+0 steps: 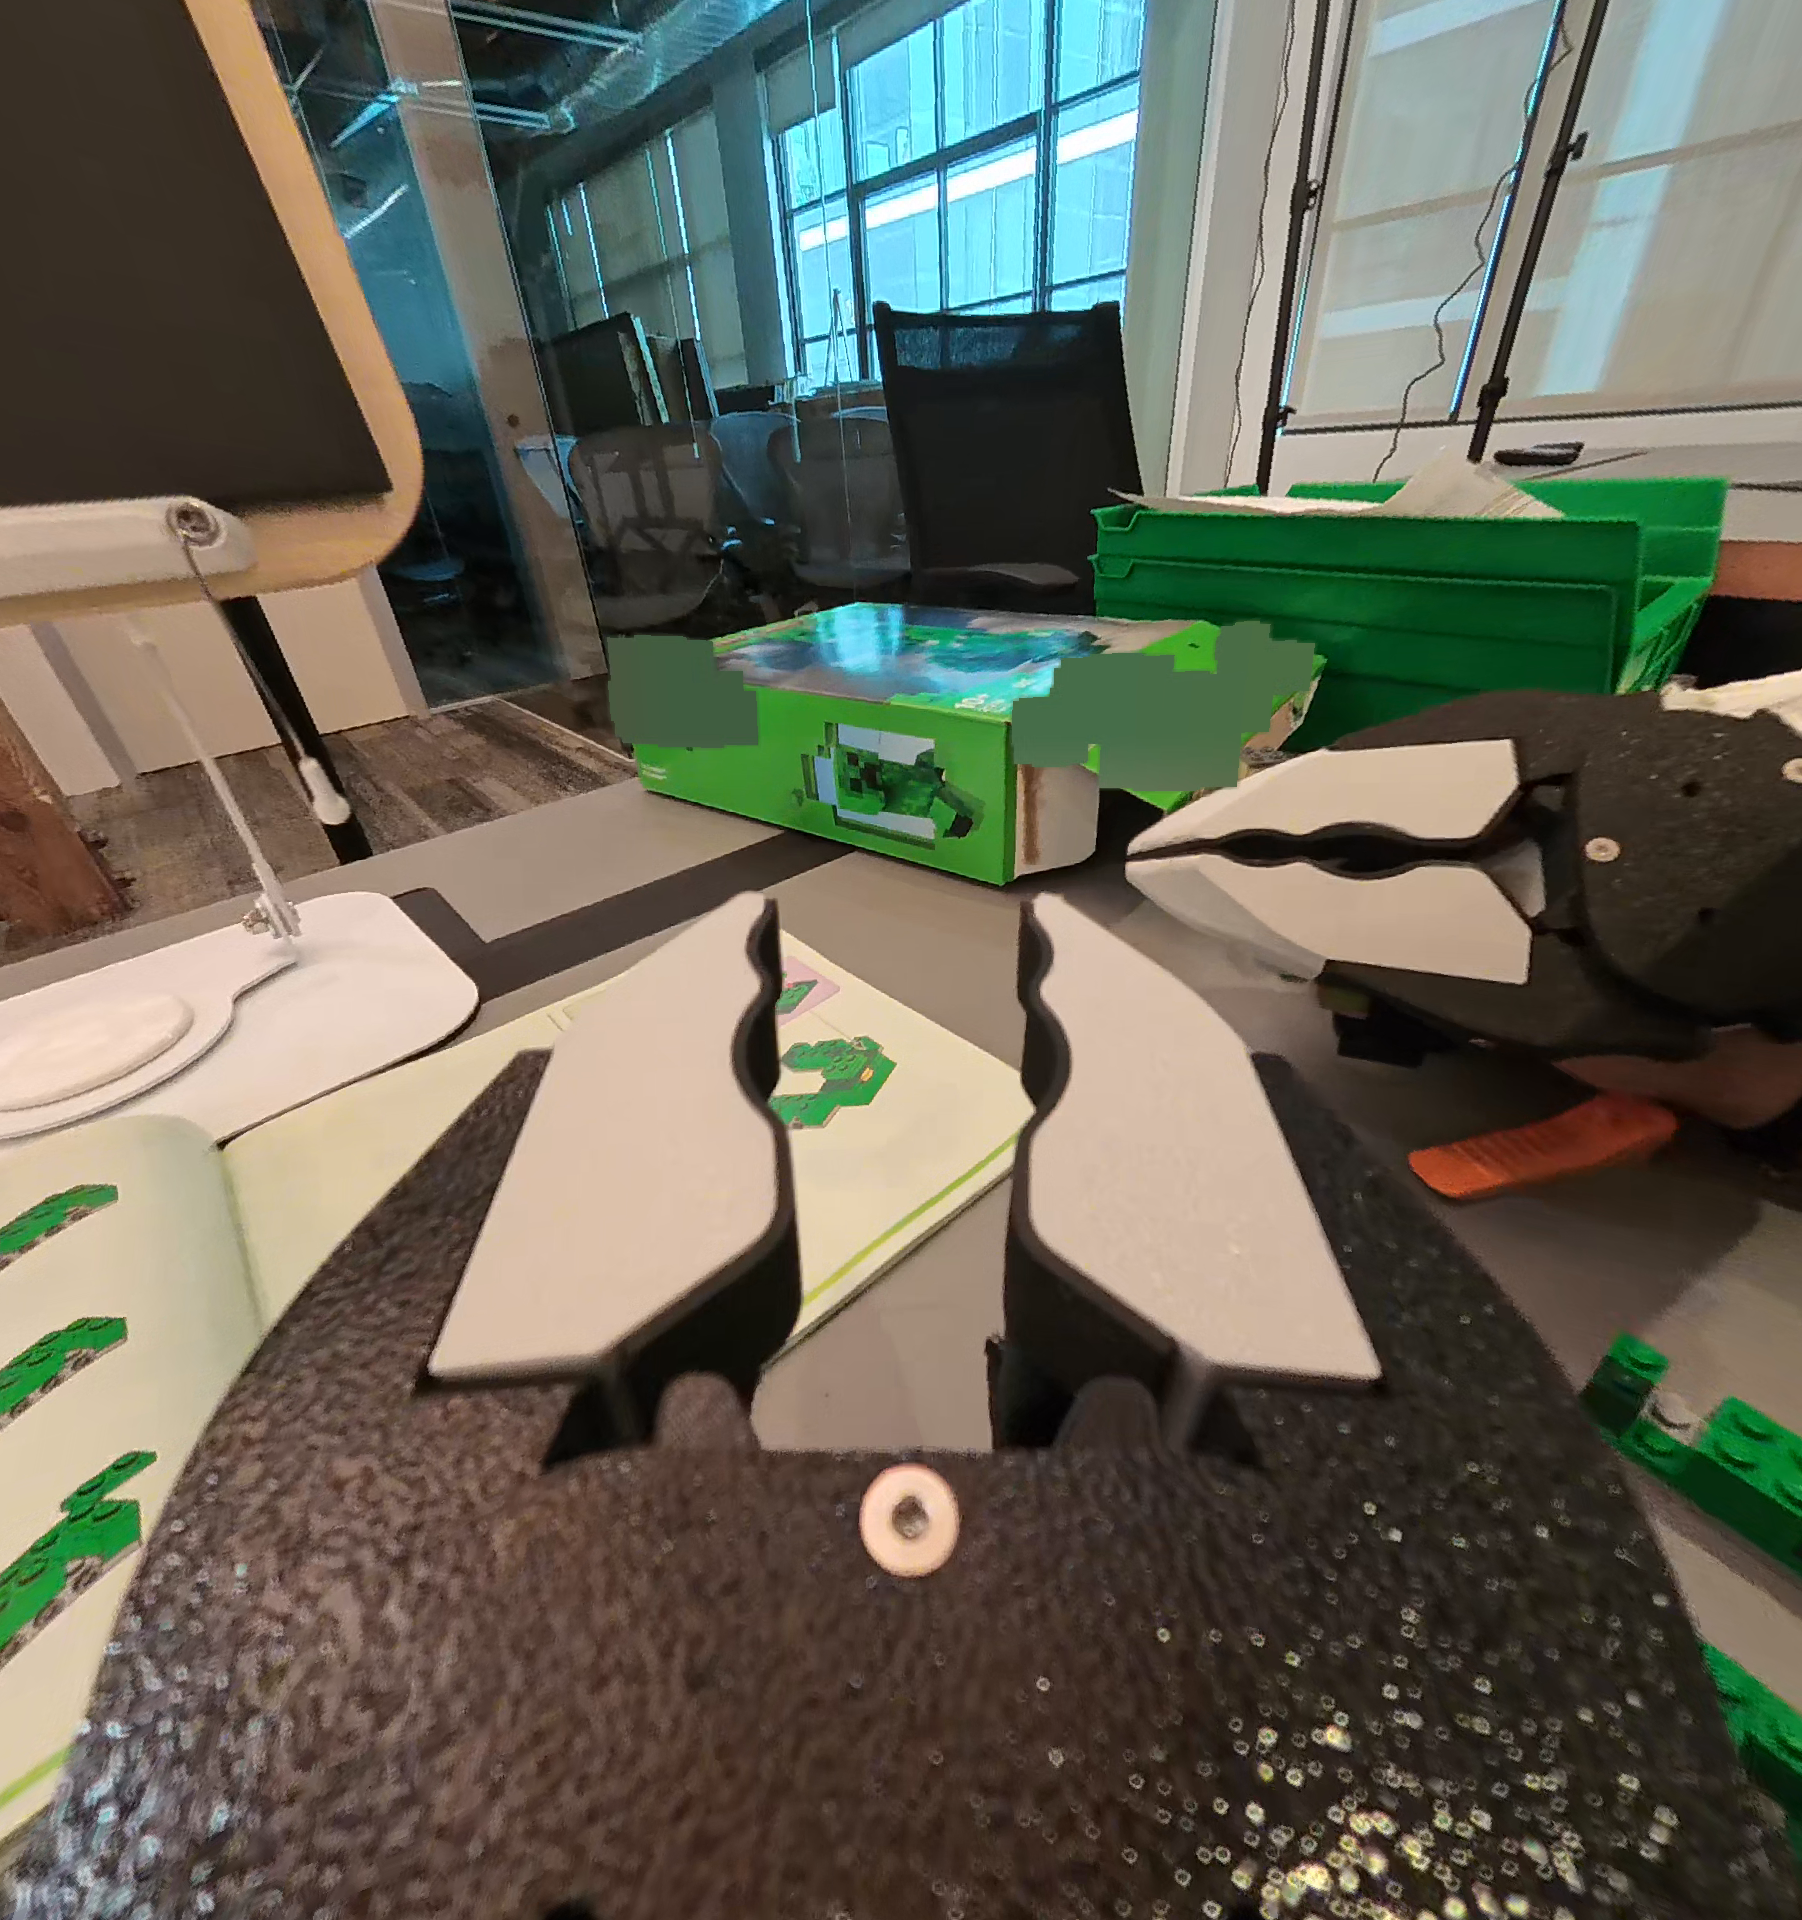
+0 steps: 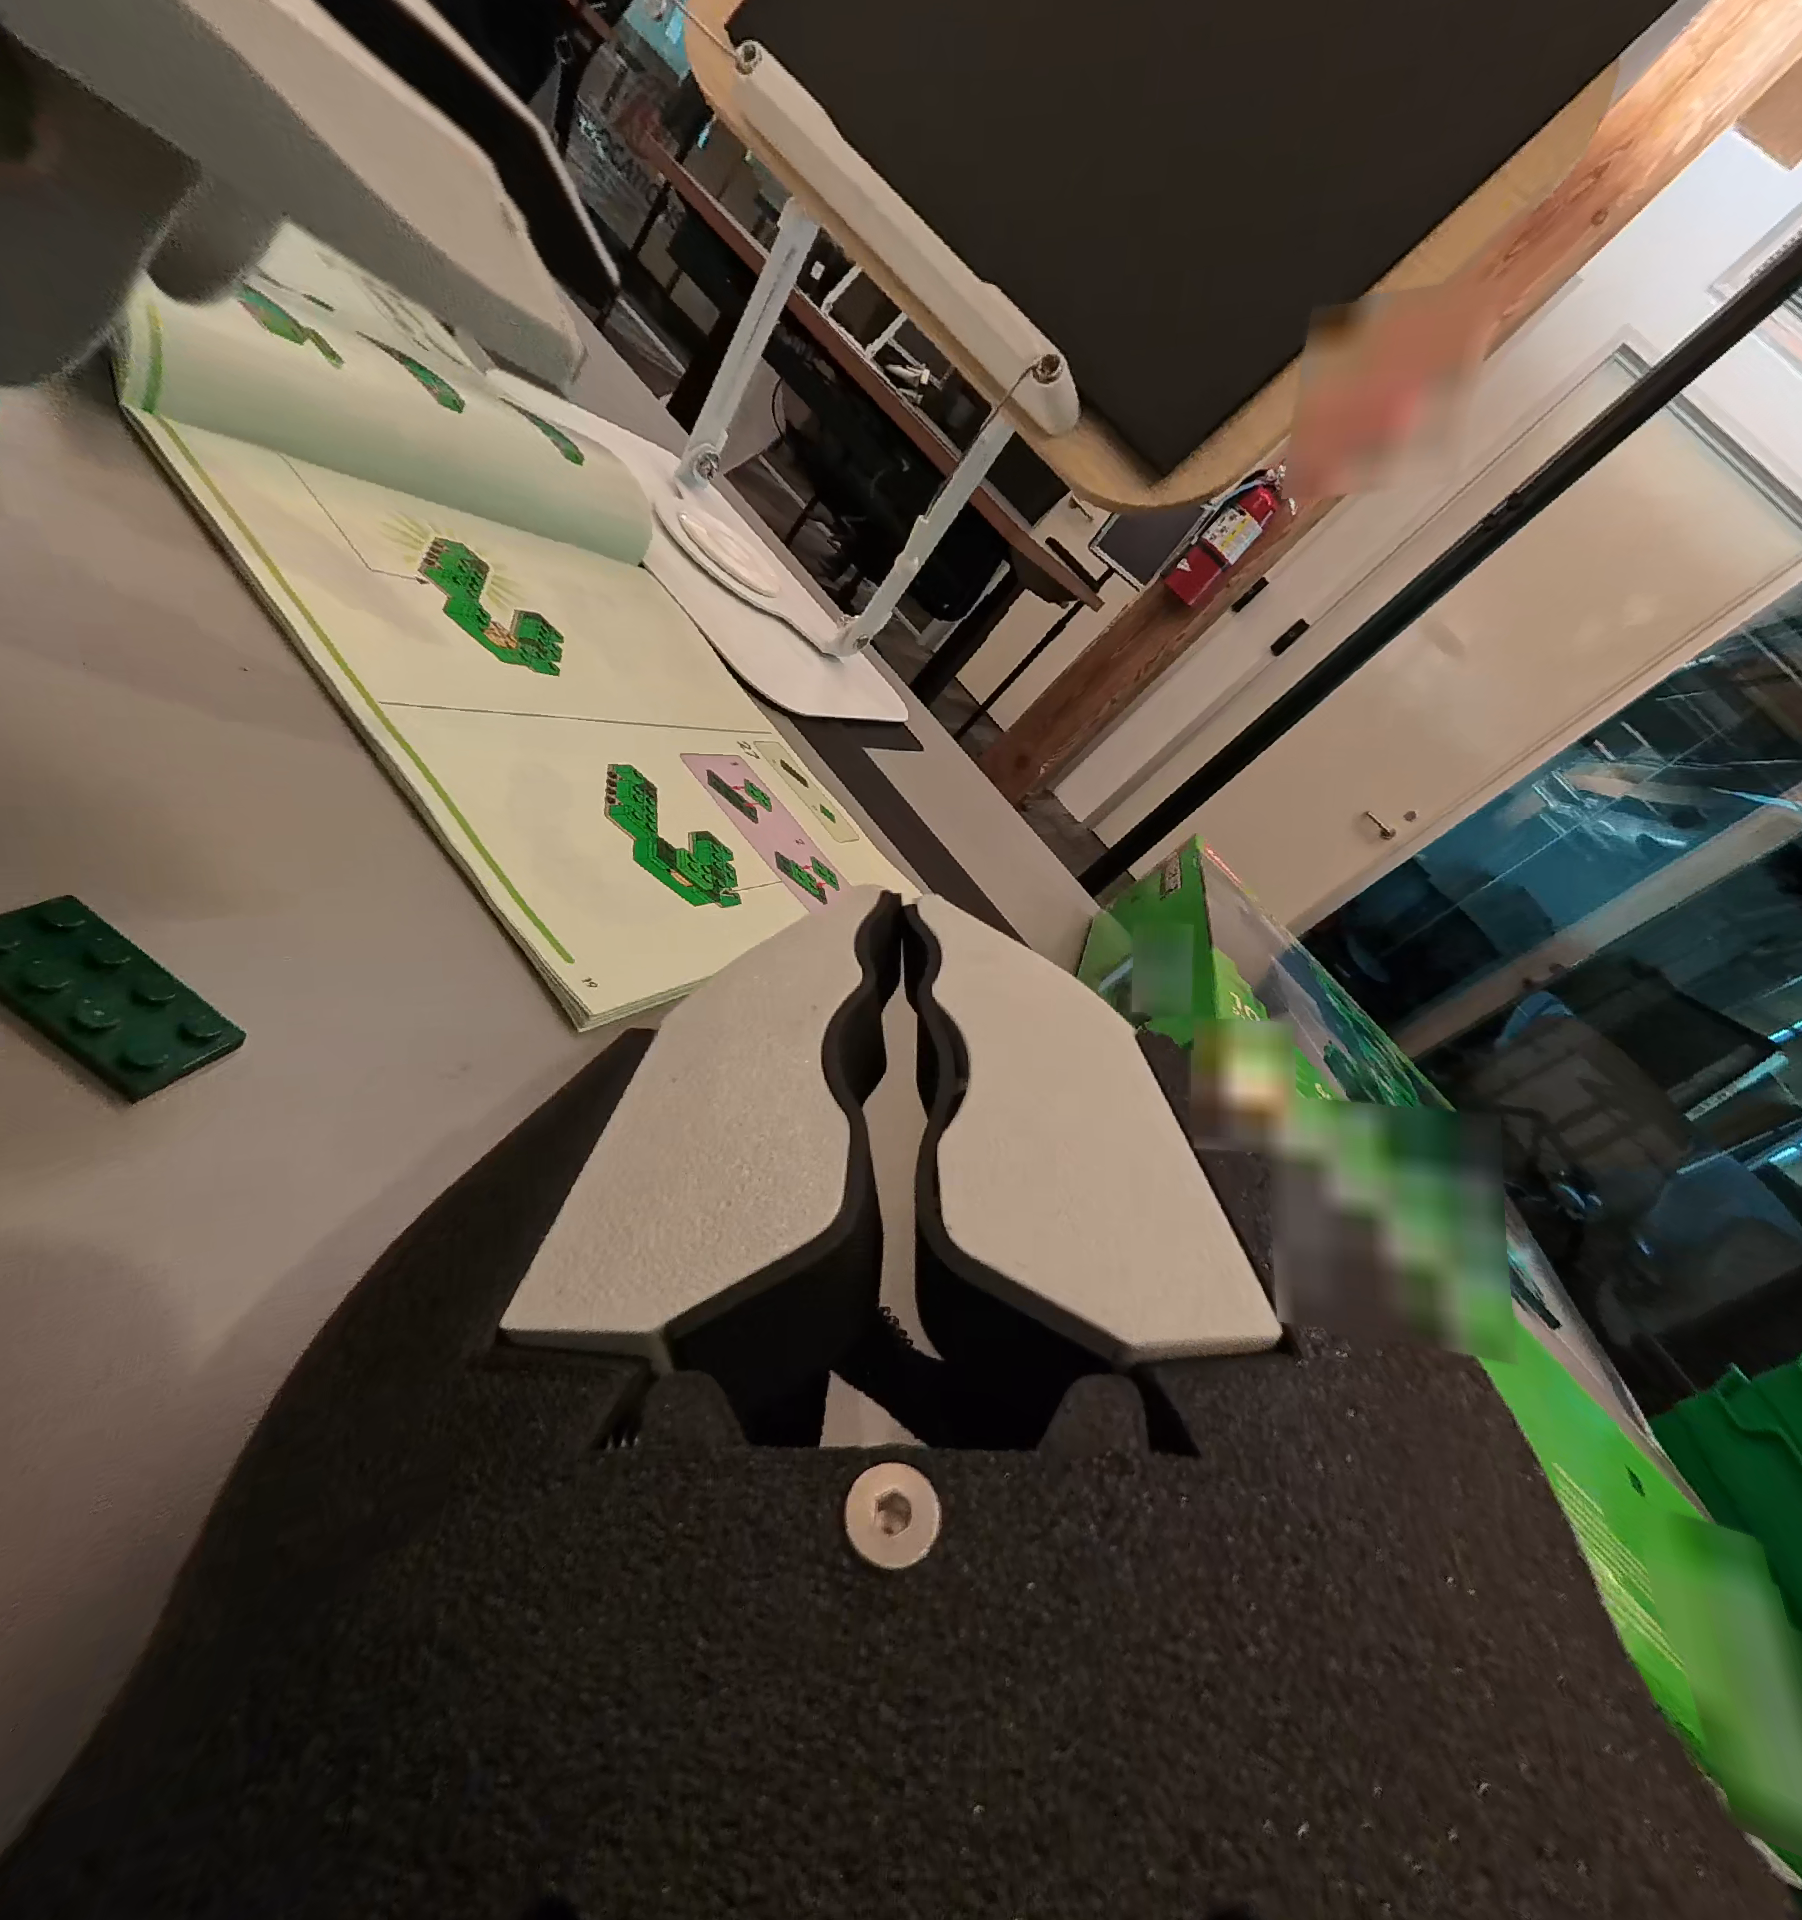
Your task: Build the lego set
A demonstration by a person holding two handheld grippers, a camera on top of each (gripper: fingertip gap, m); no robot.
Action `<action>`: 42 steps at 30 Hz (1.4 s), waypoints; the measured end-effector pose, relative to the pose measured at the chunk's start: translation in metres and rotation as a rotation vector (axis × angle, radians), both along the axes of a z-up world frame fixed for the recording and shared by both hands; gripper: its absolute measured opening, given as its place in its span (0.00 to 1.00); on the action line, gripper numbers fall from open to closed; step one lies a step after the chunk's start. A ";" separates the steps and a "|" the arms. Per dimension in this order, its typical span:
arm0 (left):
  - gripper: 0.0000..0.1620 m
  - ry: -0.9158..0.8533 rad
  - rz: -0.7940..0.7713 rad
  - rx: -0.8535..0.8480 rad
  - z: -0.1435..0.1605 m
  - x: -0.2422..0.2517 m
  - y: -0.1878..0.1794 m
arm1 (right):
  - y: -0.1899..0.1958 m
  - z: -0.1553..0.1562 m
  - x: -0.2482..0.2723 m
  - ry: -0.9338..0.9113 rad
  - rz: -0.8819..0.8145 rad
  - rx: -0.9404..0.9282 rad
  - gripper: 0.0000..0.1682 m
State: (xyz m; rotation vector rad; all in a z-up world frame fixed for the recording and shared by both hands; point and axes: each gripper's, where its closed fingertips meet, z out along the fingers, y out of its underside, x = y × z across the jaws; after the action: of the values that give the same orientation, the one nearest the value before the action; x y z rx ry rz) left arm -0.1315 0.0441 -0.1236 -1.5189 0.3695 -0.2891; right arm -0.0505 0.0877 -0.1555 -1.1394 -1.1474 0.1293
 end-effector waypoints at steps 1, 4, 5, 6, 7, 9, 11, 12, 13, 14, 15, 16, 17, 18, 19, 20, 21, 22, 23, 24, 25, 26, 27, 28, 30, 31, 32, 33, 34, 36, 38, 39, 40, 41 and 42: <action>0.26 -0.010 -0.002 0.003 0.001 0.000 -0.001 | 0.001 0.000 0.000 0.003 -0.005 -0.001 0.00; 0.26 -0.060 -0.013 -0.006 0.003 -0.001 -0.001 | 0.004 0.001 0.002 0.011 -0.018 -0.001 0.00; 0.26 -0.078 -0.019 -0.011 0.003 0.000 -0.002 | 0.004 0.001 0.002 0.011 -0.021 -0.001 0.00; 0.25 -0.096 -0.027 -0.017 0.003 0.000 -0.002 | 0.004 0.001 0.002 0.009 -0.021 0.000 0.00; 0.25 -0.110 -0.036 -0.023 0.003 0.001 -0.002 | 0.004 0.001 0.002 0.005 -0.020 0.002 0.00; 0.23 -0.120 -0.053 -0.028 0.003 0.003 -0.003 | 0.003 0.000 0.001 -0.002 -0.018 0.006 0.00; 0.22 -0.108 -0.057 -0.027 0.002 0.006 -0.004 | 0.003 -0.001 0.001 -0.009 -0.015 0.008 0.00; 0.21 -0.102 -0.060 -0.026 0.002 0.007 -0.005 | 0.003 -0.001 0.000 -0.011 -0.014 0.009 0.00; 0.21 -0.098 -0.063 -0.024 0.002 0.008 -0.005 | 0.002 -0.001 0.000 -0.012 -0.012 0.010 0.00; 0.21 -0.096 -0.067 -0.022 0.002 0.009 -0.006 | 0.002 -0.001 0.000 -0.013 -0.011 0.010 0.00; 0.20 -0.096 -0.072 -0.020 0.002 0.010 -0.006 | 0.002 -0.001 0.000 -0.013 -0.009 0.011 0.00; 0.19 -0.098 -0.077 -0.019 0.002 0.011 -0.007 | 0.001 -0.001 0.000 -0.013 -0.007 0.011 0.00; 0.19 -0.099 -0.082 -0.018 0.002 0.012 -0.007 | 0.001 -0.001 0.000 -0.014 -0.005 0.012 0.00; 0.18 -0.099 -0.088 -0.017 0.001 0.013 -0.007 | 0.001 -0.001 0.000 -0.015 -0.003 0.013 0.00; 0.18 -0.097 -0.096 -0.020 0.000 0.015 -0.007 | 0.000 -0.002 -0.001 -0.018 -0.002 0.014 0.00; 0.18 -0.092 -0.103 -0.024 -0.001 0.017 -0.008 | 0.000 -0.002 -0.001 -0.020 -0.002 0.015 0.00; 0.17 -0.084 -0.110 -0.025 -0.001 0.020 -0.008 | 0.000 -0.002 -0.001 -0.023 0.000 0.017 0.00; 0.17 -0.074 -0.116 -0.021 -0.002 0.022 -0.009 | 0.000 -0.002 -0.002 -0.024 0.001 0.018 0.00; 0.17 -0.064 -0.120 -0.016 -0.001 0.024 -0.010 | -0.001 -0.002 -0.002 -0.026 0.002 0.019 0.00; 0.16 -0.053 -0.123 -0.009 -0.001 0.025 -0.011 | -0.001 -0.002 -0.002 -0.027 0.003 0.019 0.00; 0.16 -0.043 -0.124 -0.001 0.000 0.027 -0.011 | -0.001 -0.002 -0.002 -0.028 0.003 0.020 0.00; 0.16 -0.035 -0.125 0.006 0.000 0.028 -0.012 | -0.001 -0.002 -0.002 -0.027 0.003 0.019 0.00; 0.15 -0.031 -0.125 0.012 0.000 0.028 -0.012 | -0.001 -0.002 -0.002 -0.027 0.003 0.019 0.00; 0.15 -0.029 -0.127 0.012 0.000 0.029 -0.013 | -0.001 -0.002 -0.002 -0.027 0.003 0.019 0.00; 0.15 -0.032 -0.133 0.007 0.000 0.030 -0.013 | -0.001 -0.003 -0.002 -0.029 0.003 0.020 0.00; 0.15 -0.035 -0.135 0.004 -0.001 0.031 -0.013 | -0.001 -0.003 -0.002 -0.031 0.003 0.021 0.00; 0.15 -0.038 -0.135 0.002 -0.001 0.030 -0.013 | -0.001 -0.003 -0.002 -0.033 0.004 0.022 0.00; 0.15 -0.041 -0.134 0.003 -0.001 0.030 -0.013 | -0.001 -0.003 -0.003 -0.034 0.006 0.022 0.00; 0.15 -0.042 -0.133 0.004 0.000 0.030 -0.013 | -0.002 -0.003 -0.003 -0.036 0.007 0.023 0.00; 0.15 -0.042 -0.133 0.003 -0.001 0.030 -0.013 | -0.002 -0.004 -0.003 -0.038 0.007 0.024 0.00; 0.15 -0.042 -0.134 -0.001 -0.001 0.030 -0.012 | -0.002 -0.004 -0.003 -0.038 0.008 0.024 0.00; 0.15 -0.042 -0.135 -0.002 -0.001 0.030 -0.012 | -0.002 -0.004 -0.003 -0.039 0.008 0.024 0.00; 0.15 -0.042 -0.135 -0.002 -0.002 0.030 -0.012 | -0.002 -0.004 -0.003 -0.041 0.009 0.025 0.00; 0.15 -0.041 -0.136 -0.003 -0.002 0.030 -0.012 | -0.002 -0.004 -0.003 -0.042 0.010 0.025 0.00; 0.15 -0.041 -0.136 -0.004 -0.002 0.030 -0.012 | -0.002 -0.004 -0.003 -0.043 0.010 0.026 0.00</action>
State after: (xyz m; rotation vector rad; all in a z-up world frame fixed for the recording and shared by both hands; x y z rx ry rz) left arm -0.1010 0.0319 -0.1256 -1.4917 0.4412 -0.4278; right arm -0.0539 0.0856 -0.1598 -1.1183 -1.1905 0.0981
